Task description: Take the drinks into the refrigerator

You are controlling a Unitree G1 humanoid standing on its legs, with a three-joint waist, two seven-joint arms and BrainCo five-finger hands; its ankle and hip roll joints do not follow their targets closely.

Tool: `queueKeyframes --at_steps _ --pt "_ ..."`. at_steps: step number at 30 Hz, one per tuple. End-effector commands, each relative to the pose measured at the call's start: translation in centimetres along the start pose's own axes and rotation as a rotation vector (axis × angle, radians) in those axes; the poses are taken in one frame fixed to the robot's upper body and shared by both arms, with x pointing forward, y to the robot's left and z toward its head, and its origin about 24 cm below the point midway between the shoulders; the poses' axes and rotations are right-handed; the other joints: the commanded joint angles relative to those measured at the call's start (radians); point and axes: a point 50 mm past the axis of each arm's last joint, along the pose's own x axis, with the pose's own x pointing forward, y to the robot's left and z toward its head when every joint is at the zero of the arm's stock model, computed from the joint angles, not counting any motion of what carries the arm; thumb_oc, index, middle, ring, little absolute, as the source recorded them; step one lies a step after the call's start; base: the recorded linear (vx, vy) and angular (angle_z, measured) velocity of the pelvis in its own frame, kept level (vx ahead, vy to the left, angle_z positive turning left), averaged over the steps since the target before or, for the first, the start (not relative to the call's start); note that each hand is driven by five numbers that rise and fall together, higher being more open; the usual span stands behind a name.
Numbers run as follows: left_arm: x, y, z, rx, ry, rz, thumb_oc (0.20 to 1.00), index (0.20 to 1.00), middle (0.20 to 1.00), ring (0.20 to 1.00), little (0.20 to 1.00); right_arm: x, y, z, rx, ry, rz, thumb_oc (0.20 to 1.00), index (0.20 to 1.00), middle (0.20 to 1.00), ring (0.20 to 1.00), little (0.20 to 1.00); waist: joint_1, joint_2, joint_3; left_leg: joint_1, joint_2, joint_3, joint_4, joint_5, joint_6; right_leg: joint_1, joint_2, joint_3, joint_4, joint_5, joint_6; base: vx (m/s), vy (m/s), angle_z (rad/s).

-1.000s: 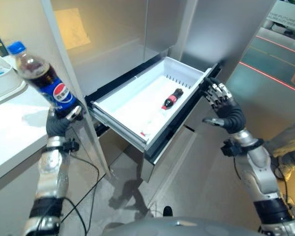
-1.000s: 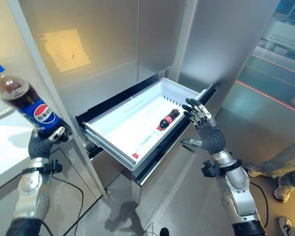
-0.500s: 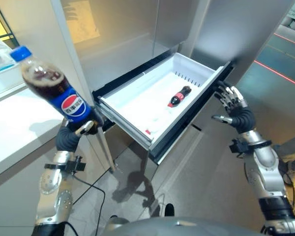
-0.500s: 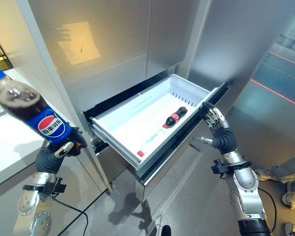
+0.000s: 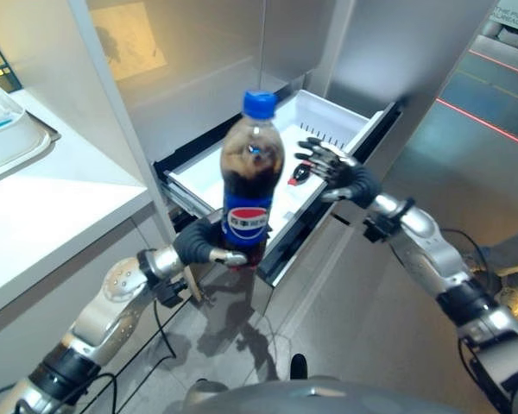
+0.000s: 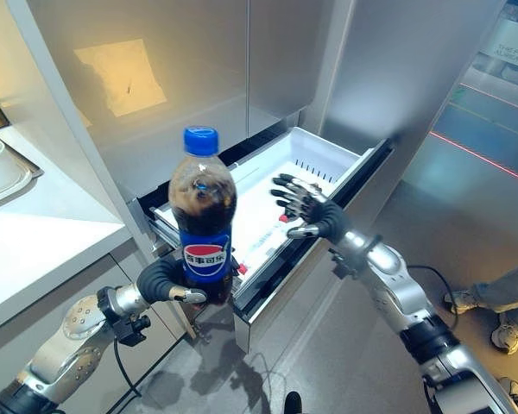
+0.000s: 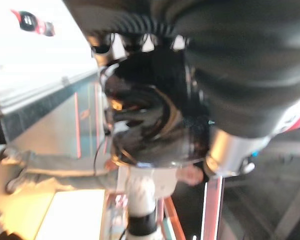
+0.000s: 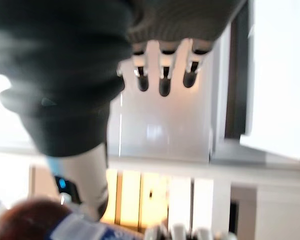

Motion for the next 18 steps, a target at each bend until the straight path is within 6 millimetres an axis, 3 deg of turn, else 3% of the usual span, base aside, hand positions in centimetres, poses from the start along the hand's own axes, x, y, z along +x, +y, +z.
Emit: queueKeyframes --at_steps 1,9,18 --pt "2.3 0.2 3.8 0.107 -0.19 -0.075 0.2 0.2 0.2 0.2 0.2 2.9 1.1 3.1 -0.036 -0.108 0.119 1.0 1.0 1.0 1.0 1.0 0.013 0.025 -0.02 -0.01 -0.082 -0.019 0.002 -0.053 0.104 0.058 0.02 -0.067 0.127 -0.136 0.008 0.0 0.0 0.0" --pt "2.3 0.5 3.0 0.13 -0.155 -0.034 0.2 0.2 0.2 0.2 0.2 3.7 4.3 2.5 0.066 -0.133 0.258 1.0 1.0 1.0 1.0 1.0 0.014 0.036 -0.02 -0.007 -0.084 -0.022 0.002 -0.053 0.106 0.065 0.016 -0.073 0.129 -0.139 0.009 0.0 -0.001 -0.01" --pt "2.3 0.7 2.8 0.154 -0.151 -0.006 0.2 0.2 0.2 0.2 0.2 4.4 6.6 2.6 0.112 -0.136 0.381 1.0 1.0 1.0 1.0 1.0 0.017 0.037 -0.019 -0.005 -0.085 -0.026 0.002 -0.054 0.108 0.069 0.014 -0.078 0.129 -0.141 0.009 0.0 0.0 0.0"
